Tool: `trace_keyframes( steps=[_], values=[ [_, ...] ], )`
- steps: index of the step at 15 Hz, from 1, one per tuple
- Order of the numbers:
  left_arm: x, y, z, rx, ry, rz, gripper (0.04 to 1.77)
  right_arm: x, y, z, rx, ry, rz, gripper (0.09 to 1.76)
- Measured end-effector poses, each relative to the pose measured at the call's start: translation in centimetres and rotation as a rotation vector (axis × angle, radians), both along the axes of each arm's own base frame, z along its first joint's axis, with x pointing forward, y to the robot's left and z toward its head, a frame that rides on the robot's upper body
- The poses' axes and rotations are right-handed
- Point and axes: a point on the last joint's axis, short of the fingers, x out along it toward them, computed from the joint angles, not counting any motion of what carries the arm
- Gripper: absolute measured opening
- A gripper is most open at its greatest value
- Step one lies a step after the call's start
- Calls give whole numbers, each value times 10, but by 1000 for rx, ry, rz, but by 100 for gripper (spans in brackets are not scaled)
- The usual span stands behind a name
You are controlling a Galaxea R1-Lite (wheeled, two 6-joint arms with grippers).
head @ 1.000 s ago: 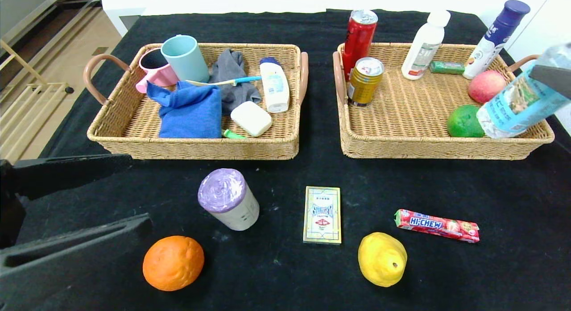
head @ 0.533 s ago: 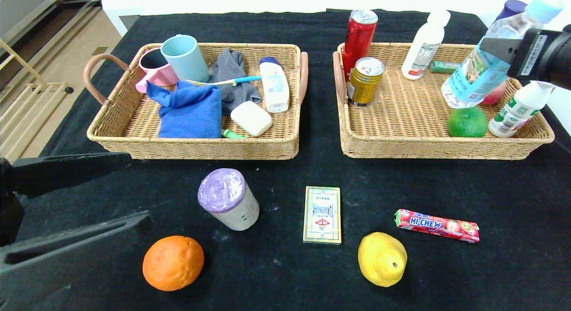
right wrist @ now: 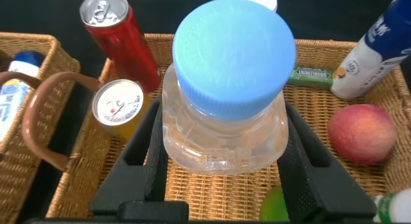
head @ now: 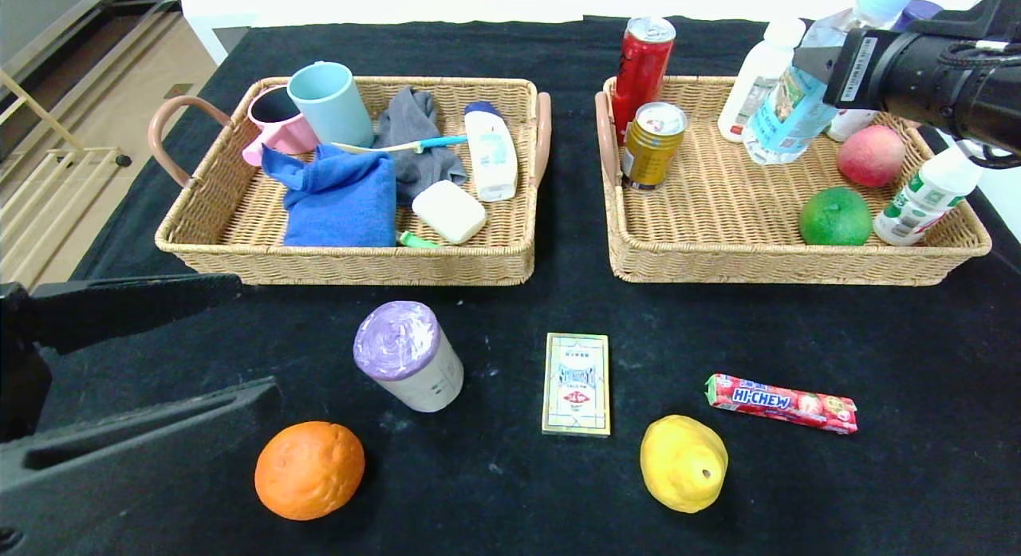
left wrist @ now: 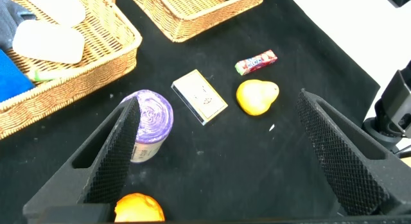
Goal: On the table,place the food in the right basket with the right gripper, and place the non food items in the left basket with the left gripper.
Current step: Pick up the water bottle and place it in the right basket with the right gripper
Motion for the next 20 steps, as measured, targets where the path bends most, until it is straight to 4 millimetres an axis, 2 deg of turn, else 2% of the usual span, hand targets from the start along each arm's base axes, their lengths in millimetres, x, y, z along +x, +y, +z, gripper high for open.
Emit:
trace_keyframes(
  steps=[4,7,19,20],
  values=[
    [0,0,1,-1,-2,0,176,24,3,-12,-8,28,-10,102],
    [0,0,1,-2,-4,0,176,34,4,-19,-13,47,-14,102],
    [0,0,1,-1,-3,-3,176,46,1,-33,-21,91,-35,102],
    [0,0,1,-1,-3,-3,176,46,1,-33,-21,90,-35,111]
  ],
)
